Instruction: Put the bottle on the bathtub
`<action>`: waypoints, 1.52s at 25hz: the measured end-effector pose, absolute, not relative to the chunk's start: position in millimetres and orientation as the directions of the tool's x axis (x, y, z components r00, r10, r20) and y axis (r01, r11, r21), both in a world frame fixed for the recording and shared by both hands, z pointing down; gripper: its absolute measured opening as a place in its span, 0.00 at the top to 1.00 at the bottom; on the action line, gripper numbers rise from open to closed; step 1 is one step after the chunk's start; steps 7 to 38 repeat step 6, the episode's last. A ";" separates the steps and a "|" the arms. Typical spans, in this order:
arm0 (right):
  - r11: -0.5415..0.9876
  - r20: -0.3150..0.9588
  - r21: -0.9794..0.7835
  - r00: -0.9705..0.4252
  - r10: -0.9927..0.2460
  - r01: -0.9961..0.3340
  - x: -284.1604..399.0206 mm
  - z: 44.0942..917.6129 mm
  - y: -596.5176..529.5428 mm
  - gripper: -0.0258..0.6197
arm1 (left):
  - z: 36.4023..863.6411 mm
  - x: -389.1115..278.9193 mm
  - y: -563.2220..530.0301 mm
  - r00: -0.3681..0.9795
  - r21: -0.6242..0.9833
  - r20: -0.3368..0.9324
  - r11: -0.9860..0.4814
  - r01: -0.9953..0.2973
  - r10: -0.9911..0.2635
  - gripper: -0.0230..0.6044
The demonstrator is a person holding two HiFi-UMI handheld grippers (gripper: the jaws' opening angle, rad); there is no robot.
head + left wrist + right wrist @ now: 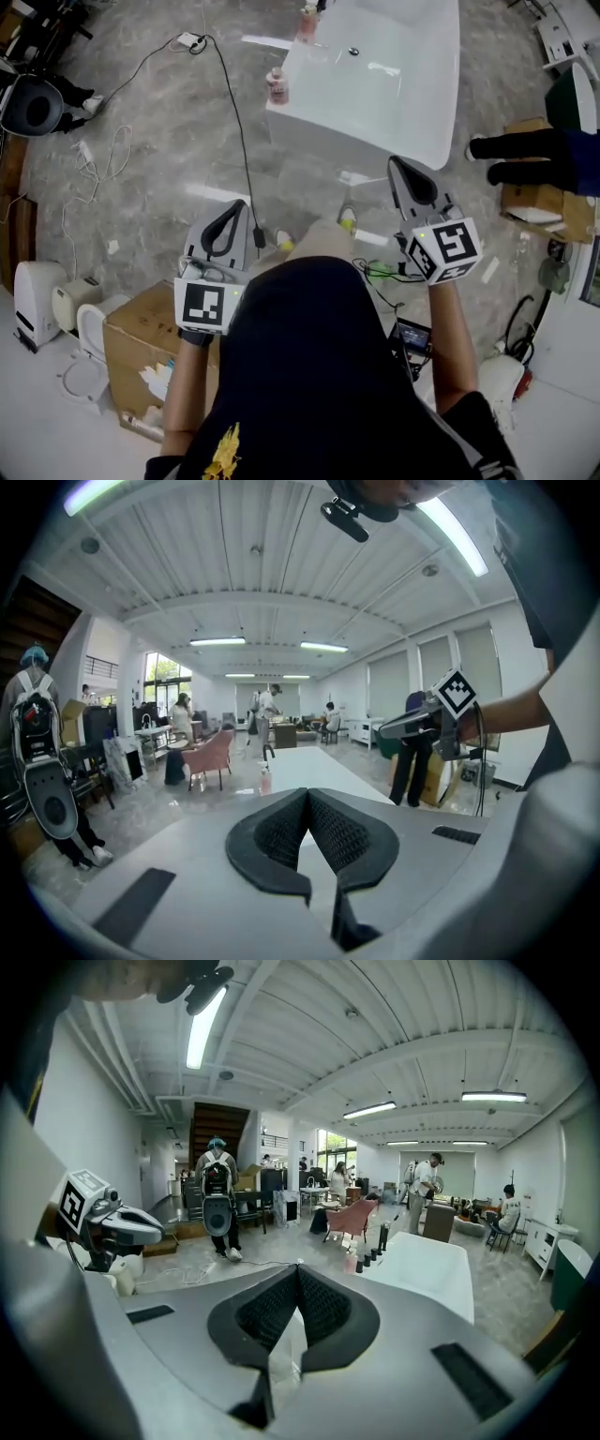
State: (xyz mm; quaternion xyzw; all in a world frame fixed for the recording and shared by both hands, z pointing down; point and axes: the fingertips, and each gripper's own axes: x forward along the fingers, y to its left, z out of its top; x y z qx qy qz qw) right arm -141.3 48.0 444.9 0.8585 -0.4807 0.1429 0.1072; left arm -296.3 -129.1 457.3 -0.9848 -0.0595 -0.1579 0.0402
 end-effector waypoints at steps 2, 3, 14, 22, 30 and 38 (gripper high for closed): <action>-0.514 0.357 0.049 0.495 -0.792 -0.857 -137.4 446.7 54.3 0.96 | 459.6 -293.0 -123.3 0.943 -0.060 0.316 -0.989 0.133 0.107 0.94; -0.511 0.361 0.048 0.492 -0.792 -0.858 -136.5 448.5 54.6 0.96 | 460.4 -292.3 -122.3 0.943 -0.055 0.315 -0.990 0.129 0.106 0.94; -0.502 0.372 0.035 0.477 -0.796 -0.864 -136.4 455.4 50.7 0.96 | 462.3 -292.5 -122.7 0.945 -0.040 0.313 -0.992 0.117 0.099 0.94; -0.502 0.372 0.035 0.477 -0.796 -0.864 -136.4 455.4 50.7 0.96 | 462.3 -292.5 -122.7 0.945 -0.040 0.313 -0.992 0.117 0.099 0.94; -0.502 0.372 0.035 0.477 -0.796 -0.864 -136.4 455.4 50.7 0.96 | 462.3 -292.5 -122.7 0.945 -0.040 0.313 -0.992 0.117 0.099 0.94; -0.502 0.372 0.035 0.477 -0.796 -0.864 -136.4 455.4 50.7 0.96 | 462.3 -292.5 -122.7 0.945 -0.040 0.313 -0.992 0.117 0.099 0.94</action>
